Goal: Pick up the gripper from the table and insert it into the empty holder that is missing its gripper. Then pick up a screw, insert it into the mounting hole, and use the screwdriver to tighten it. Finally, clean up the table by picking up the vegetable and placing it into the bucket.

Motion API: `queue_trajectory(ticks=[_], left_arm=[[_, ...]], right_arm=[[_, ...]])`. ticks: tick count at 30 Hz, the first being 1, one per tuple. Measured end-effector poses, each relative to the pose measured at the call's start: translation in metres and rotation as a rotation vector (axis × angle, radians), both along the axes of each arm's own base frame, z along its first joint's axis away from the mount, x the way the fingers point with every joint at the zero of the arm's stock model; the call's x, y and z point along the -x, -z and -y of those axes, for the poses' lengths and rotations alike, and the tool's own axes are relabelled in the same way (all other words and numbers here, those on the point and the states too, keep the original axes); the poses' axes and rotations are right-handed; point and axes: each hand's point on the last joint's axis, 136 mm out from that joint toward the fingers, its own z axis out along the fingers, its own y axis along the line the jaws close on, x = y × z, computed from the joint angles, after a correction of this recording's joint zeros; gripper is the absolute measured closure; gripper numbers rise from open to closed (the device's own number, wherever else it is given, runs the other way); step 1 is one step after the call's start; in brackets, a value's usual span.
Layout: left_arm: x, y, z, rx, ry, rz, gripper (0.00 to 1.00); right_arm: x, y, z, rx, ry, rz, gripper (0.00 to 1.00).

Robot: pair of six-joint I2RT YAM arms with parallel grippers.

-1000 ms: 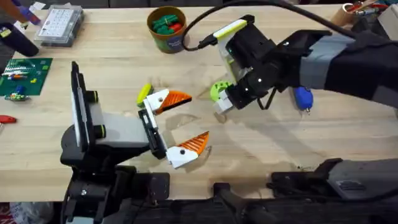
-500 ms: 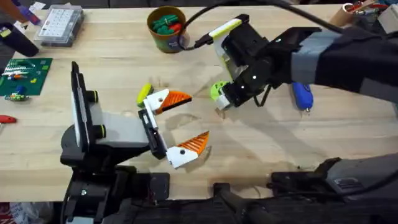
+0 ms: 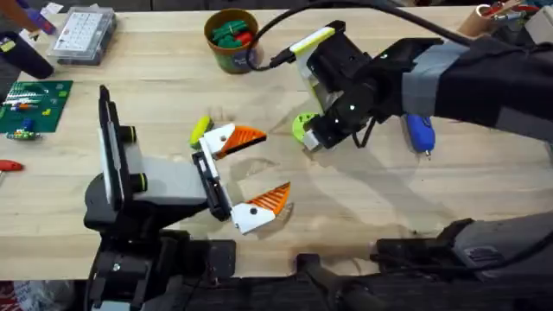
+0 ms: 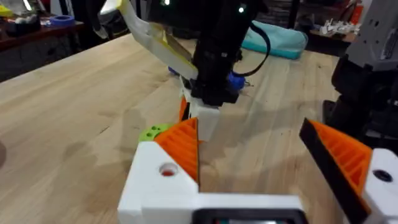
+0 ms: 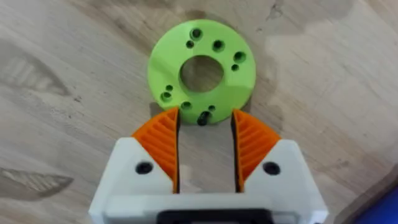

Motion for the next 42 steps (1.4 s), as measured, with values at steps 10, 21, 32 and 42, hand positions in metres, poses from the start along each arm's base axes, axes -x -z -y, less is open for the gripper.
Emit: queue_trajectory(ticks=[10, 21, 32, 42], left_arm=[[0.0000, 0.0000, 0.0000, 0.000, 0.000, 0.000, 0.010], [0.0000, 0.0000, 0.0000, 0.000, 0.000, 0.000, 0.010], [0.0000, 0.0000, 0.0000, 0.000, 0.000, 0.000, 0.010], [0.0000, 0.0000, 0.0000, 0.000, 0.000, 0.000, 0.010]], right_arm=[[-0.0013, -0.0006, 0.0000, 0.001, 0.001, 0.005, 0.703], [-0.0067, -0.0073, -0.0050, -0.012, -0.008, 0.024, 0.706], [-0.0020, -0.0069, -0.0034, 0.002, -0.017, 0.008, 0.731], [-0.0017, -0.0007, -0.0032, 0.014, -0.021, -0.007, 0.782]])
